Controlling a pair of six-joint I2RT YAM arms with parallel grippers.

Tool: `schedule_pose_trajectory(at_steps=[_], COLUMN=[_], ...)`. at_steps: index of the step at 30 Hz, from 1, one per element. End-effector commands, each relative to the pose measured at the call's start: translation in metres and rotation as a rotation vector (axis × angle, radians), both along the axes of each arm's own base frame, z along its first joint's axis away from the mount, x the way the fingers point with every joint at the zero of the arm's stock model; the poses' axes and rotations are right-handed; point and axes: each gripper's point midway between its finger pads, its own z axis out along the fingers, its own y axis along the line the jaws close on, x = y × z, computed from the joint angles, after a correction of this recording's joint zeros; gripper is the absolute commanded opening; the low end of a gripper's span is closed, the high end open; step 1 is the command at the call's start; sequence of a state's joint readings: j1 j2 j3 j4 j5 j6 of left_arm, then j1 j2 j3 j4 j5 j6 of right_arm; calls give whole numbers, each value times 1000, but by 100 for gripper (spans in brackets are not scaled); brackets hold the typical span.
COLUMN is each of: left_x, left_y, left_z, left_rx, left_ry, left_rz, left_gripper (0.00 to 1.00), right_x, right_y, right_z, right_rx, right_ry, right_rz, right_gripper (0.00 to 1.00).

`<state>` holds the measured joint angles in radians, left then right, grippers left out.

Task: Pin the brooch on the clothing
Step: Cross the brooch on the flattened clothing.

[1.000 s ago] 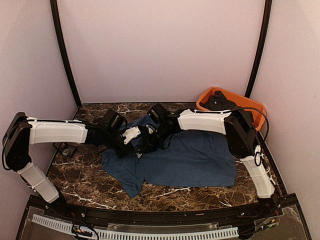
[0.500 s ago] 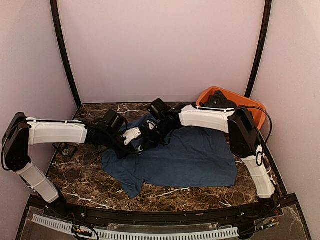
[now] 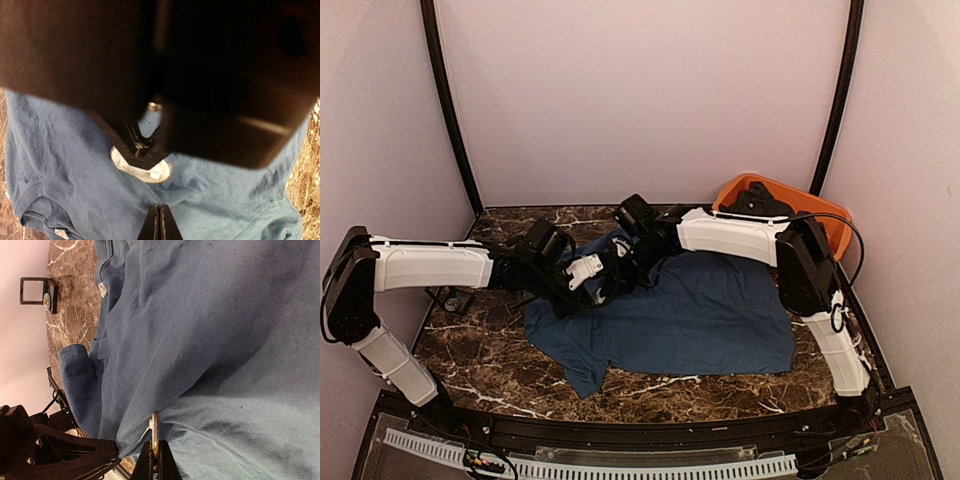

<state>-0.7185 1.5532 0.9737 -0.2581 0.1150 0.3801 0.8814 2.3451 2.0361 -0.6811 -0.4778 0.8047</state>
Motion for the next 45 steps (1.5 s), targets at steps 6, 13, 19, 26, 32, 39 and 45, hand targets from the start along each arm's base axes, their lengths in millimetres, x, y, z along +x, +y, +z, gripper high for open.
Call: schedule_pose_trajectory(at_steps=[6, 13, 19, 26, 32, 39, 45], left_x=[-5, -3, -1, 1, 1, 1, 3], left_y=[2, 4, 7, 11, 10, 11, 13], left_z=[0, -4, -8, -11, -12, -11, -11], left_rx=[5, 22, 45, 65, 64, 69, 74], left_ry=[2, 0, -1, -4, 1, -5, -10], left_rz=[4, 16, 26, 40, 41, 44, 52], left_gripper=[1, 1, 1, 1, 1, 1, 1], right_x=[-11, -21, -24, -31, -36, -38, -44], right_y=[18, 20, 18, 17, 17, 18, 21], right_z=[9, 14, 19, 22, 25, 32, 40], right_rx=[51, 72, 82, 97, 112, 134, 164], right_ry=[-15, -8, -14, -10, -8, -7, -6], right_rz=[50, 81, 92, 114, 134, 147, 171], right_gripper=[0, 0, 0, 0, 0, 0, 0])
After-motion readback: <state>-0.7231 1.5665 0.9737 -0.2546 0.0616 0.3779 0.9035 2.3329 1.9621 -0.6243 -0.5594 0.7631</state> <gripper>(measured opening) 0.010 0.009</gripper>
